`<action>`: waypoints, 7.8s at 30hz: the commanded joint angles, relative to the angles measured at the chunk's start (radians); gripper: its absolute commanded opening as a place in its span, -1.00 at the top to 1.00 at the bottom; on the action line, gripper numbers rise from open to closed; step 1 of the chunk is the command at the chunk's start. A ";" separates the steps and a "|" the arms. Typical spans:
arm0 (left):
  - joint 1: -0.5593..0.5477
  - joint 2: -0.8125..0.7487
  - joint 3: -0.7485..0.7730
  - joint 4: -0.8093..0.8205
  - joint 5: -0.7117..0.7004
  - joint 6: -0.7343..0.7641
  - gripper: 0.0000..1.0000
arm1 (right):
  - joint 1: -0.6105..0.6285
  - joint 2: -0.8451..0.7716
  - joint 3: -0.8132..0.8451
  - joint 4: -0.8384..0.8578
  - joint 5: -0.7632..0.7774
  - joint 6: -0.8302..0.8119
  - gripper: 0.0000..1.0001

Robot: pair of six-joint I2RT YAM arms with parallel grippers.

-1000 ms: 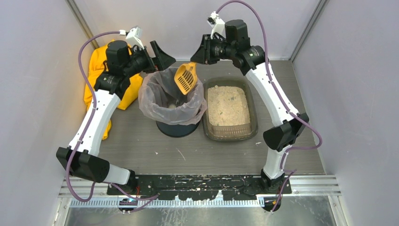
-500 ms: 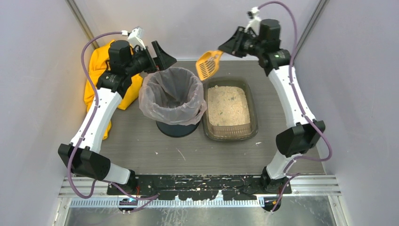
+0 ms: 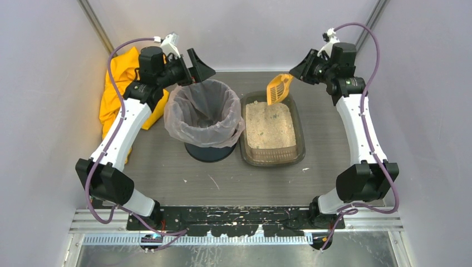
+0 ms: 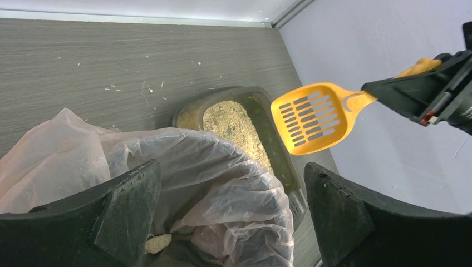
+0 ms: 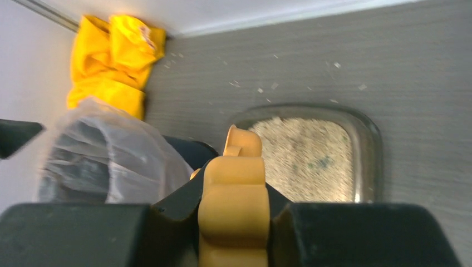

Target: Clean the litter box

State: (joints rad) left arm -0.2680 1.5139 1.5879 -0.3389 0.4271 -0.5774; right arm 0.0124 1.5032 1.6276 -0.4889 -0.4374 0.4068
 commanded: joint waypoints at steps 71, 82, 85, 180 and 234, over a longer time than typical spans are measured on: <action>-0.004 -0.093 -0.072 0.089 0.013 0.023 -0.96 | 0.329 0.114 -0.058 0.031 0.518 -0.283 0.99; -0.004 -0.076 -0.069 0.107 0.028 0.007 -0.96 | 0.253 0.093 -0.087 0.022 0.493 -0.294 0.99; -0.004 -0.074 -0.064 0.108 0.030 0.005 -0.96 | 0.250 0.099 -0.134 0.037 0.477 -0.288 0.99; -0.018 -0.040 -0.030 0.097 0.036 -0.011 -0.95 | 0.056 0.404 -0.556 0.949 -0.290 0.391 0.99; -0.017 -0.018 -0.037 0.133 0.053 -0.023 -0.94 | -0.165 0.223 -0.664 1.033 -0.395 0.474 0.99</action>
State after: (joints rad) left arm -0.2817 1.4975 1.5322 -0.2798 0.4572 -0.5953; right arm -0.1131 1.7901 0.9630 0.5095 -0.7986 0.8940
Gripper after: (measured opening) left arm 0.972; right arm 0.258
